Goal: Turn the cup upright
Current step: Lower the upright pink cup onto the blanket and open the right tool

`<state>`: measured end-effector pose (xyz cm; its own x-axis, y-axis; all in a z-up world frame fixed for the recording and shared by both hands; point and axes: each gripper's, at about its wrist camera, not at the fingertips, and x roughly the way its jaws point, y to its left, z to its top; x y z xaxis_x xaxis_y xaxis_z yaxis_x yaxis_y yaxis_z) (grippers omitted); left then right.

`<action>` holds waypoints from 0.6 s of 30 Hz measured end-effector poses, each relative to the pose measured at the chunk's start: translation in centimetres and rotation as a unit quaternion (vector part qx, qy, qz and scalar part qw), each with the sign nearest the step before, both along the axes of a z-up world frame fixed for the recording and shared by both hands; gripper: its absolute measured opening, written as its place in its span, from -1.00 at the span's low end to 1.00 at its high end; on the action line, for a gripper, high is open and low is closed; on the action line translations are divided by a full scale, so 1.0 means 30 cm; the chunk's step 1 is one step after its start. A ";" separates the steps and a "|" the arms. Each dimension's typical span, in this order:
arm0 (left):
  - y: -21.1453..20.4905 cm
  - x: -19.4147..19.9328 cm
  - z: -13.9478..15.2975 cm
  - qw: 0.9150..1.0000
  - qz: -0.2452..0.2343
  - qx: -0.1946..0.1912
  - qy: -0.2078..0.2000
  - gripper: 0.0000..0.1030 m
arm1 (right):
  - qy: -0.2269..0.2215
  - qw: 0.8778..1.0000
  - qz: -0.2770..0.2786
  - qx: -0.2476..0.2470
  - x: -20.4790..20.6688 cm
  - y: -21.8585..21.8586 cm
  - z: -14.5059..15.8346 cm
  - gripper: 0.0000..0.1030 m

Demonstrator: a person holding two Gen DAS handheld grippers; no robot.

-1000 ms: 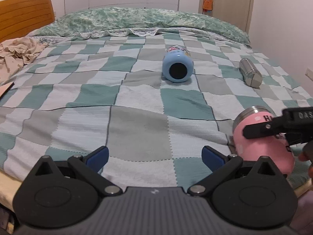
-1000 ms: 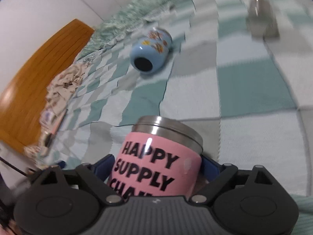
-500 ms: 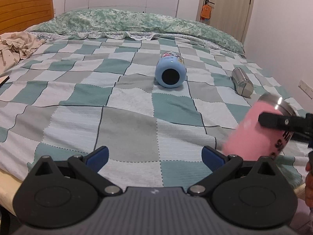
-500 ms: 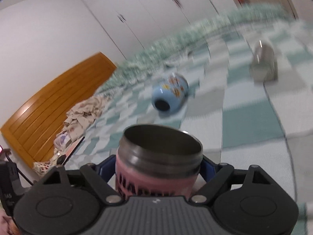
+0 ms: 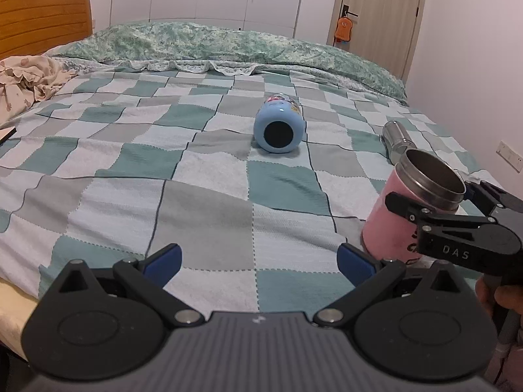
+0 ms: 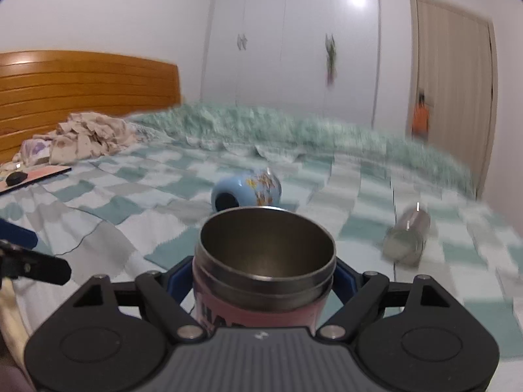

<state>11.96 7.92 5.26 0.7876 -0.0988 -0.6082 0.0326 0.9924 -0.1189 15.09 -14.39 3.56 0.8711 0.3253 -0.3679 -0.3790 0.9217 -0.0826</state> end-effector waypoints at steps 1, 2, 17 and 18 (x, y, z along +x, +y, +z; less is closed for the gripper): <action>-0.002 -0.003 -0.002 1.000 0.002 0.001 -0.001 1.00 | -0.001 1.000 -0.002 -0.001 -0.005 0.005 0.001 0.63; -0.005 -0.006 -0.003 1.000 0.003 0.002 -0.002 1.00 | -0.003 1.000 -0.003 -0.003 -0.007 0.009 0.003 0.63; -0.066 -0.144 0.028 0.995 0.003 -0.002 -0.098 1.00 | -0.053 0.997 -0.001 0.055 -0.183 -0.102 0.048 1.00; -0.073 -0.168 0.025 0.993 0.005 -0.002 -0.115 1.00 | -0.063 0.996 -0.002 0.057 -0.212 -0.119 0.050 1.00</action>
